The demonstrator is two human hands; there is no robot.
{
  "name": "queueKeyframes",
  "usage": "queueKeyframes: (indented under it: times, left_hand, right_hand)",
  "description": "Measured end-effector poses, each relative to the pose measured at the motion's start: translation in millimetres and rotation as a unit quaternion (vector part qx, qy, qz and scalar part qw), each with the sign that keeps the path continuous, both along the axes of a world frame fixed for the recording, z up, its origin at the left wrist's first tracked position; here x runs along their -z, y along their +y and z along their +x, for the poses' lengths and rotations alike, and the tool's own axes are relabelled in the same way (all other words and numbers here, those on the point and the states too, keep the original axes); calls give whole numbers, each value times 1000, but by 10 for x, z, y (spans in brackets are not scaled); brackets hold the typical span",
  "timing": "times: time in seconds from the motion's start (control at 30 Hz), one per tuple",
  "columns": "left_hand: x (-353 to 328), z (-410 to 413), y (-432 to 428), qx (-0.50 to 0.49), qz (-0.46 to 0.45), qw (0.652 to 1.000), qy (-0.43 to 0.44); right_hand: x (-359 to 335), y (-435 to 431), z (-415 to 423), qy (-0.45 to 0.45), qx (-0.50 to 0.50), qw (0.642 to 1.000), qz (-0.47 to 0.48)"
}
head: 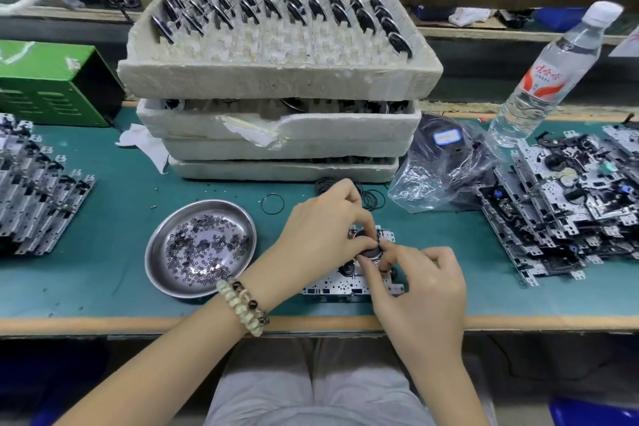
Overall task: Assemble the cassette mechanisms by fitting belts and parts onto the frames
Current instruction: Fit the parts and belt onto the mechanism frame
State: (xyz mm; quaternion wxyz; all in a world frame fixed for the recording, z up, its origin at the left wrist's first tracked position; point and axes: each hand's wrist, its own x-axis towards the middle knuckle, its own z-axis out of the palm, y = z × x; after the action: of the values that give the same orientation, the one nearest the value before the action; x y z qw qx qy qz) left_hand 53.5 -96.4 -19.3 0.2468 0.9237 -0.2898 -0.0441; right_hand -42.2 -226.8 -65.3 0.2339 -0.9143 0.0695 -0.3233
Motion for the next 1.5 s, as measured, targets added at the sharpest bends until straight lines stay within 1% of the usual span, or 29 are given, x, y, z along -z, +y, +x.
queueKeyframes:
  times: [0.07, 0.13, 0.3, 0.37, 0.53, 0.6, 0.67, 0.73, 0.77, 0.83, 0.9, 1.0, 1.07, 1.13, 1.2, 1.23, 1.3, 1.37, 1.5]
  left_hand:
    - [-17, 41, -33, -1, 21, 1000, -3]
    - [-38, 80, -48, 4, 31, 1000, 5]
    - [-24, 143, -31, 9, 18, 999, 36]
    - [-4, 152, -29, 9, 15, 999, 38]
    - [19, 155, -33, 6, 2, 999, 46]
    - [20, 150, -32, 8, 0, 999, 45]
    - [13, 147, -28, 12, -3, 999, 45]
    - [2, 132, -15, 21, -9, 999, 32]
    - [-1, 119, -3, 31, -13, 999, 11]
    - [-1, 77, 25, 61, -21, 996, -54]
    - [1, 32, 67, 93, -17, 990, -105]
    - [17, -8, 161, 147, -7, 976, -158]
    - [37, -17, 232, 157, -9, 968, -194]
    - [74, -33, 305, 122, -28, 969, -212]
    - [138, -66, 369, 59, -71, 973, -211]
    - [182, -89, 394, 27, -100, 973, -208]
    - [287, -157, 429, -32, -168, 964, -206]
    - [399, -243, 453, -80, -225, 947, -215]
    - [533, -351, 495, -132, -272, 923, -237]
  right_hand:
    - [-5, 13, -49, 23, -21, 999, -14]
    - [1, 79, -102, 41, -45, 998, -3]
    - [39, 342, -177, 51, -99, 994, 19]
    - [25, 415, -171, 55, -104, 993, -13]
    - [-22, 409, -153, 36, -102, 983, -145]
    - [-16, 347, -158, 25, -109, 979, -173]
    - [1, 263, -175, 17, -111, 977, -182]
    - [27, 181, -188, 16, -99, 983, -156]
    - [40, 146, -191, 17, -89, 988, -122]
    - [54, 80, -195, 23, -72, 997, -23]
    - [50, 0, -197, 32, -52, 997, 48]
    - [18, -160, -193, 88, -24, 994, 52]
    - [-18, -257, -182, 148, -41, 986, 64]
    - [-35, -342, -168, 197, -69, 977, 35]
    - [-52, -405, -143, 236, -92, 967, 1]
    - [-63, -433, -128, 254, -105, 961, 3]
    - [-91, -475, -108, 278, -131, 951, 37]
    - [-113, -512, -97, 291, -149, 942, 75]
    - [-151, -559, -64, 305, -172, 929, 122]
